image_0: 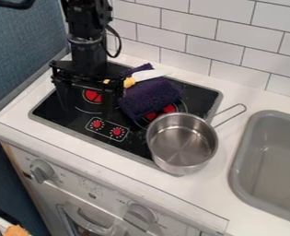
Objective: Put the yellow knife to the bottom of the burner
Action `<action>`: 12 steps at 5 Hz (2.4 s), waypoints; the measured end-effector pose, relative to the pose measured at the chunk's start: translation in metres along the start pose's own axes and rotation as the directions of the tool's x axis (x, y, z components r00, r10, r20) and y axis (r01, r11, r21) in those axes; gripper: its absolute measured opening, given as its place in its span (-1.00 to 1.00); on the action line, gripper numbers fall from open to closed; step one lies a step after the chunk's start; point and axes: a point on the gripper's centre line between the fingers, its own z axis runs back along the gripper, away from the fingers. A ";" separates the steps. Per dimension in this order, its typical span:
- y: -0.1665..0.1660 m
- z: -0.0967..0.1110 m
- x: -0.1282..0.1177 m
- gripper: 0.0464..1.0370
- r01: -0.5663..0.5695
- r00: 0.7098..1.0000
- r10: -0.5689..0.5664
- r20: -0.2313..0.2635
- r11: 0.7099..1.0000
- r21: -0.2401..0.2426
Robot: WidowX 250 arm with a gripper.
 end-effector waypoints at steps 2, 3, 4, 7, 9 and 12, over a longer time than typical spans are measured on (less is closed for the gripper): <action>-0.004 0.001 0.007 0.93 0.118 0.993 -0.117 0.016 0.992 -0.039; -0.004 0.012 0.025 0.93 0.292 0.952 -0.284 0.114 0.955 -0.054; -0.007 0.015 0.050 0.93 0.461 0.878 -0.452 0.160 0.887 -0.021; -0.022 -0.006 0.106 0.93 0.581 0.804 -0.577 0.142 0.814 0.012; -0.023 -0.025 0.106 0.82 0.593 0.801 -0.592 0.091 0.805 0.020; -0.013 -0.031 0.110 -0.25 0.569 0.819 -0.569 0.066 0.822 0.026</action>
